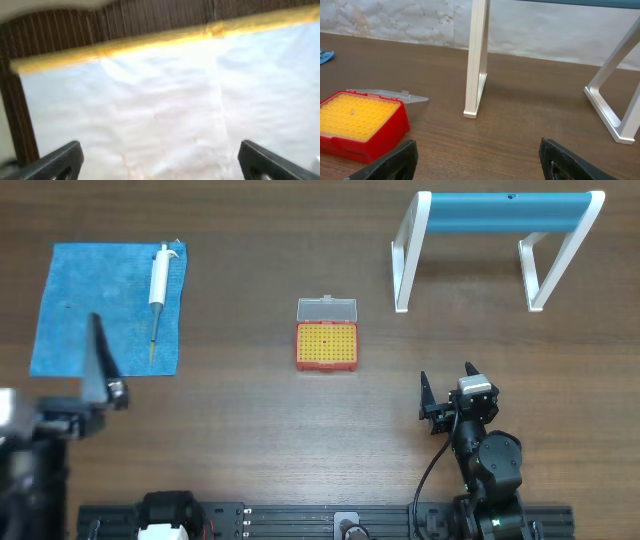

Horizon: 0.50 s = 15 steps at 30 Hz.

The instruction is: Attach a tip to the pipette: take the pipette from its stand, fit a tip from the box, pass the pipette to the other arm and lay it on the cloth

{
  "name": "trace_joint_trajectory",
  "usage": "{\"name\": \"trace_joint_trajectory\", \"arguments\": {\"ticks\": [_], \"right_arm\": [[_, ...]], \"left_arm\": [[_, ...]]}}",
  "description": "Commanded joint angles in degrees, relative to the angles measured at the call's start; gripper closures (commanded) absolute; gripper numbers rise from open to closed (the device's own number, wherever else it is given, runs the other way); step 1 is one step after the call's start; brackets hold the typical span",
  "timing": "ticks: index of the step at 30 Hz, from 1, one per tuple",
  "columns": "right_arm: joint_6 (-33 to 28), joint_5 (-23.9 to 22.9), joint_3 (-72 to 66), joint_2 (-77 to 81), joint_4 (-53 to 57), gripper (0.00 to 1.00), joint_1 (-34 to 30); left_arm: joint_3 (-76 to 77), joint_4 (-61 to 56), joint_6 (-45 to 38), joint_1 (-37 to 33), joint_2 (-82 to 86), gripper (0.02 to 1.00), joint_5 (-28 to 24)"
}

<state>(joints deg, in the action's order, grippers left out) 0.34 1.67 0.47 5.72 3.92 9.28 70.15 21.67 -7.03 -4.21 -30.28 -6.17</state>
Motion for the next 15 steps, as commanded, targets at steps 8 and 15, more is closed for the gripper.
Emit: {"name": "trace_joint_trajectory", "arguments": {"ticks": [8, 15], "right_arm": [[0.7, 0.3, -0.2, -0.1, 0.1, 0.202, 0.3], [0.7, 0.3, -0.2, -0.1, 0.1, 0.202, 0.3]], "left_arm": [[-57.0, -31.6, 10.1, 5.1, 25.4, 0.020, 2.7], [-68.9, -31.6, 14.7, 5.1, 30.1, 0.020, 6.1]]}}
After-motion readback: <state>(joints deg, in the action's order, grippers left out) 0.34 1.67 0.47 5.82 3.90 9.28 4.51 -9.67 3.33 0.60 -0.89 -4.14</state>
